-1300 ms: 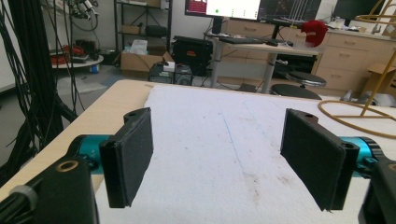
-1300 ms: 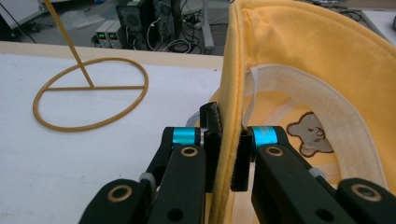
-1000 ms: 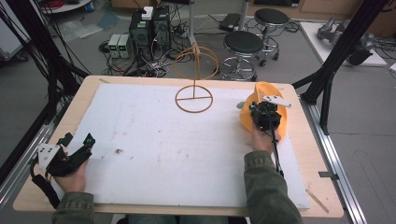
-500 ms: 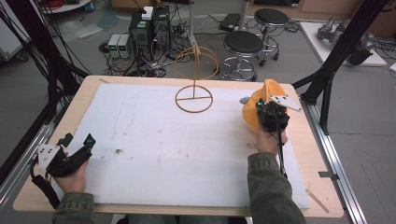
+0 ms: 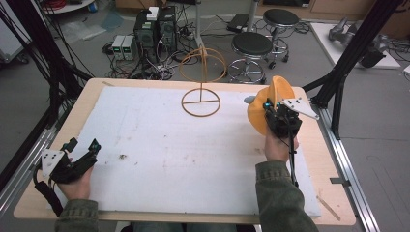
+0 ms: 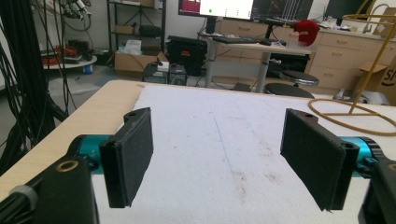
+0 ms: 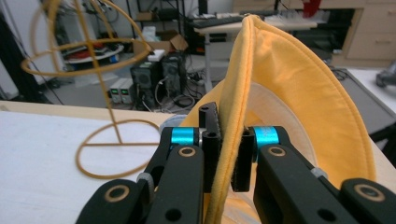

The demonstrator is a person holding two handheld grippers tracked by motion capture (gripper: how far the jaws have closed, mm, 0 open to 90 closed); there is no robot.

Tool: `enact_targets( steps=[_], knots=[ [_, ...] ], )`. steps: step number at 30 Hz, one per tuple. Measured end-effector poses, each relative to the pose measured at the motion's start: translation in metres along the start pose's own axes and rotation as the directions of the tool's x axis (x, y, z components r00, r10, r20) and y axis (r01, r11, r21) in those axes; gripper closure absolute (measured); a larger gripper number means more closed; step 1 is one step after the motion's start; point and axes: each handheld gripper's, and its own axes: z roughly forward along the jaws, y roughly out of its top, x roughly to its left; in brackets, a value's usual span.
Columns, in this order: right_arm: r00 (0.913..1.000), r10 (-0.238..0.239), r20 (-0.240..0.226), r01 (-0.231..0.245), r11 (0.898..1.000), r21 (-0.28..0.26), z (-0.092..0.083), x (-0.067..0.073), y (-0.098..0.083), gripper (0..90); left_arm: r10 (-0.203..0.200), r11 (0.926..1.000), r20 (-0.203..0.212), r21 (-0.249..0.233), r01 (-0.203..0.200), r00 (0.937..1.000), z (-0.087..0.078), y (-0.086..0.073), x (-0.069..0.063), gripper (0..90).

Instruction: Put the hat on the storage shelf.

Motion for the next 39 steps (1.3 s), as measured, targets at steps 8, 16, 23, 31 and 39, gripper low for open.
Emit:
enact_targets(
  steps=[8,16,23,31,39],
  knots=[
    [0.996,-0.021,-0.087,0.017,0.999,-0.05,-0.012,0.027,0.011,86.0,0.002,1.0,0.007,0.0,-0.002,1.0,0.0,0.0,-0.001,25.7],
    [0.9839,-0.058,-0.169,0.043,0.995,-0.089,-0.021,0.058,0.018,86.0,-0.001,1.0,0.003,-0.002,0.001,1.0,0.0,0.0,0.0,25.7],
    [0.9713,-0.085,-0.222,0.059,0.991,-0.118,-0.031,0.077,0.023,85.9,-0.002,1.0,0.003,-0.002,0.002,1.0,0.0,0.0,0.0,25.7],
    [0.9575,-0.091,-0.274,0.054,0.989,-0.141,-0.042,0.091,0.027,85.8,-0.001,1.0,0.003,-0.002,0.001,1.0,0.0,0.0,0.0,25.7],
    [0.9388,-0.11,-0.326,0.062,0.986,-0.154,-0.049,0.106,0.03,85.9,-0.003,1.0,0.008,-0.001,0.003,1.0,0.001,0.0,-0.001,25.7]
  ],
)
